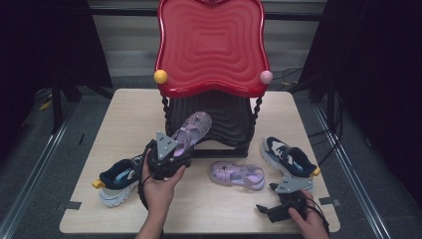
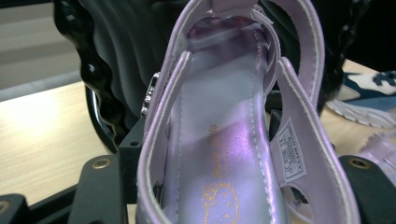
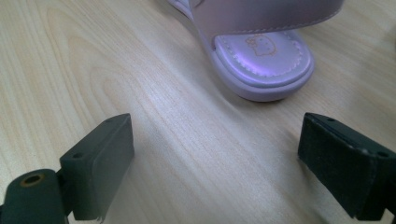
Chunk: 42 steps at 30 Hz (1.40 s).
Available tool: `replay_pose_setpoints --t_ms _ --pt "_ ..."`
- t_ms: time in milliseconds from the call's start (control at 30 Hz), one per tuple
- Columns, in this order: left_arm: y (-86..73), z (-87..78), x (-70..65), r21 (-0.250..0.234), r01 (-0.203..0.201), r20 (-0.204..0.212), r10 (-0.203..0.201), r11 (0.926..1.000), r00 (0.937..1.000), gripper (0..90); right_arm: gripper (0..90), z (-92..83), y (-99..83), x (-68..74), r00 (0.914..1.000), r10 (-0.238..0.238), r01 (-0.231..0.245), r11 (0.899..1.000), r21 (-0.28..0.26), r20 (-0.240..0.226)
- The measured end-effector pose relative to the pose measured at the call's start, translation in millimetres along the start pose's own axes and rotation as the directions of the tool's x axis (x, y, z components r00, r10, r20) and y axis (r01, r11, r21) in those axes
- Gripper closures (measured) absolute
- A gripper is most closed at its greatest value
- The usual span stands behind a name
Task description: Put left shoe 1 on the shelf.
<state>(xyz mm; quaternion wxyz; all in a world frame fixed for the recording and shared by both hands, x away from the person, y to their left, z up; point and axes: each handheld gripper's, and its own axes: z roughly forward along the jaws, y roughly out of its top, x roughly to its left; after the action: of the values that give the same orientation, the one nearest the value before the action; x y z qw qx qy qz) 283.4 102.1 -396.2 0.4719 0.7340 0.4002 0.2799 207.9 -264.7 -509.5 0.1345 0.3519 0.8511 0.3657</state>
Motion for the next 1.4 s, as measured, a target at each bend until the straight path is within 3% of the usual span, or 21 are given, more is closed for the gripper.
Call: replay_pose_setpoints --t_ms 300,400,700,1400 --pt "9.2 13.3 -8.8 -0.041 0.024 -0.042 -0.026 0.9989 0.9988 37.6 10.2 0.0 0.0 0.0 1.0 -0.001 0.001 1.0 0.0 0.0" --pt "10.0 18.9 -12.4 -0.06 0.048 -0.06 -0.051 0.997 0.9969 37.7 10.2 0.1 -0.1 0.1 1.0 0.001 -0.001 1.0 -0.002 -0.003" --pt "12.5 32.3 -19.0 -0.086 0.057 -0.096 -0.065 0.9947 0.9932 37.7 10.2 0.1 -0.2 0.1 1.0 0.0 0.0 1.0 -0.002 -0.003" --pt "12.2 57.2 -23.6 -0.126 0.12 -0.154 -0.138 0.9848 0.9784 37.6 10.2 0.0 -0.2 0.1 1.0 0.0 0.0 1.0 -0.002 -0.003"
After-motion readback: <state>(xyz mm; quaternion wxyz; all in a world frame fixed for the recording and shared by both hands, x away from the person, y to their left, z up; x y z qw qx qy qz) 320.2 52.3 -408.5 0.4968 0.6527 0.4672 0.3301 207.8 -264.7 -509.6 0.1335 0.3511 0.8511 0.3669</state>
